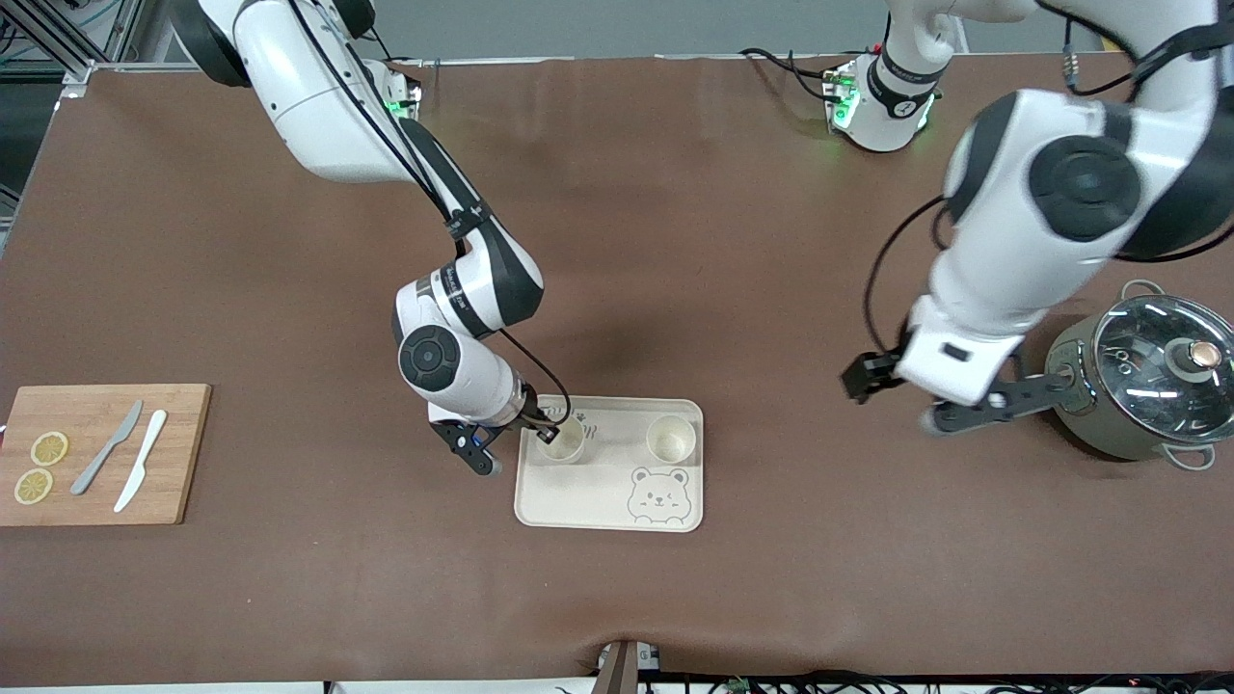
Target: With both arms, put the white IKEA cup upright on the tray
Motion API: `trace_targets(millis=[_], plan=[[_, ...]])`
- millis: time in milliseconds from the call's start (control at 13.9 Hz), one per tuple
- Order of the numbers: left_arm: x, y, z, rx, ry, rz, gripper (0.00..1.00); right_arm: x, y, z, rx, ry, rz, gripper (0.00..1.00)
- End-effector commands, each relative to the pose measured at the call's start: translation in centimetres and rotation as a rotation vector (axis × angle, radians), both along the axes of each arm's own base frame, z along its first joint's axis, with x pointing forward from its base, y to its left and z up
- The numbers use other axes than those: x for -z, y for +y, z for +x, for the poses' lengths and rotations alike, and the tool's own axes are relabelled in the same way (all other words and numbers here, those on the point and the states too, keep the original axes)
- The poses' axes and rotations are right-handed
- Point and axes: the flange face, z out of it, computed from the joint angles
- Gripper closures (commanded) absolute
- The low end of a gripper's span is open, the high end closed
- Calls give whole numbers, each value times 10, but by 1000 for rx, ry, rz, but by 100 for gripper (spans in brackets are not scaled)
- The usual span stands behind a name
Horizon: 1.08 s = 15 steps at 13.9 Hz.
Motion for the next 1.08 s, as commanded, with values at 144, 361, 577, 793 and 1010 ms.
trace_targets(millis=[144, 361, 577, 793, 1010], plan=[[-35, 97, -3, 66, -1, 31, 0, -30, -5, 6, -5, 36, -8, 0], [-49, 147, -3, 114, -13, 56, 0, -95, -11, 16, -42, 129, -28, 0], [-64, 182, -11, 153, -14, 68, 0, -161, -42, 17, -33, 140, -36, 0], [-70, 185, -21, 166, 23, 67, 0, -233, -102, 15, -30, 137, -20, 0], [-89, 187, -34, 174, 16, 71, 0, -286, -170, 1, -79, 177, -22, 0]])
